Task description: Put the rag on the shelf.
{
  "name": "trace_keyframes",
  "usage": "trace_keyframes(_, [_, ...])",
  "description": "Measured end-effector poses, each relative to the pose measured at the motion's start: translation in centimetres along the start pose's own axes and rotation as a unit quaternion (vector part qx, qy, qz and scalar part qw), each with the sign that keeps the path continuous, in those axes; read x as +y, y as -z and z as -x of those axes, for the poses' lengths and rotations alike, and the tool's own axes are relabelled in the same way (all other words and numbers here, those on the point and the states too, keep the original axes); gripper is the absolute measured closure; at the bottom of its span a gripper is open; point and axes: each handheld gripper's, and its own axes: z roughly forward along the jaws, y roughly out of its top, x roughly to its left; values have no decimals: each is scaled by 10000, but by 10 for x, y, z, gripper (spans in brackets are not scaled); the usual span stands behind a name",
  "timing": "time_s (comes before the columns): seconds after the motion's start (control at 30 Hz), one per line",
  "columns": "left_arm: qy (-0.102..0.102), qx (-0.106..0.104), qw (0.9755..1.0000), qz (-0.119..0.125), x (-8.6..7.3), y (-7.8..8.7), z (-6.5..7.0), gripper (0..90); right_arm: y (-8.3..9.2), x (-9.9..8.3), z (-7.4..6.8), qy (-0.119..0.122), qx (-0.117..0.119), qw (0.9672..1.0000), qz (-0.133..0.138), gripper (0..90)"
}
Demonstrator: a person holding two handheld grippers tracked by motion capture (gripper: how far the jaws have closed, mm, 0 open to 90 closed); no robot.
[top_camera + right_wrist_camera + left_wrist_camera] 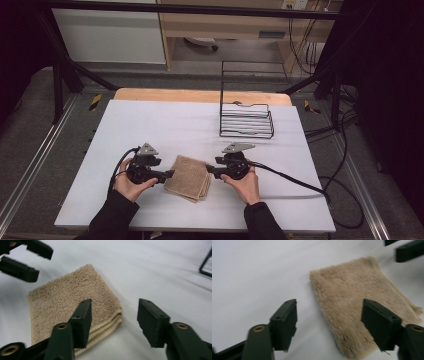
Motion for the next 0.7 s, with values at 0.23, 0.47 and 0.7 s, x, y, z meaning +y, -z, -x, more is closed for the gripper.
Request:
trace_keyframes(0.23, [190, 79, 9997, -92, 20, -30, -13, 250, 19, -12, 8, -32, -158, 9999, 51, 284])
trace_keyframes(0.47, [176, 46, 9996, -217, 21, -55, -16, 366, 25, -20, 11, -39, -231, 9997, 5, 186])
trace_keyframes(0.7, [137, -135, 9994, -274, 21, -58, -12, 604, 23, -20, 10, -157, -207, 9996, 74, 171])
